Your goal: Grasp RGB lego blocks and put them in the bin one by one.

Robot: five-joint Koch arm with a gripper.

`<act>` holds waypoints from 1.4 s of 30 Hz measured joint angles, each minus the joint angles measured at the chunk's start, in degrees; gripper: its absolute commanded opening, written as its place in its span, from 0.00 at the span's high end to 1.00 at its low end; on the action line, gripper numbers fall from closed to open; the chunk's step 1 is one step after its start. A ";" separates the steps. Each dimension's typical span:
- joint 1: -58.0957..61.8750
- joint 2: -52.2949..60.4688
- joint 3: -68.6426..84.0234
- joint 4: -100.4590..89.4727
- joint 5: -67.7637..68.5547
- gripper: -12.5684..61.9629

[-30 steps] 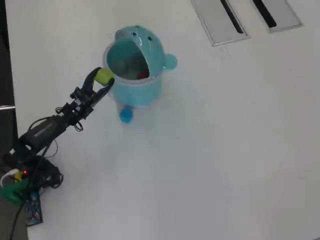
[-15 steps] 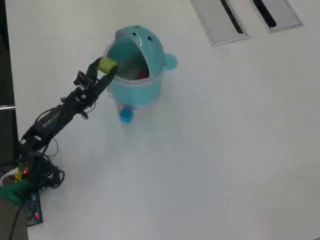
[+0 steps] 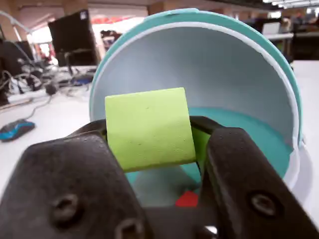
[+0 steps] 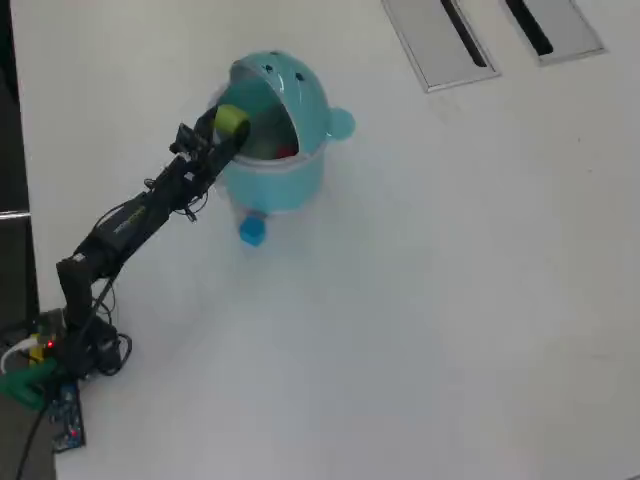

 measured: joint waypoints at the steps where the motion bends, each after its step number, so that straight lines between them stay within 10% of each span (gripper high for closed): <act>1: -0.09 -1.05 -1.49 0.00 -0.09 0.69; 42: -0.53 9.49 15.56 0.00 -13.71 0.47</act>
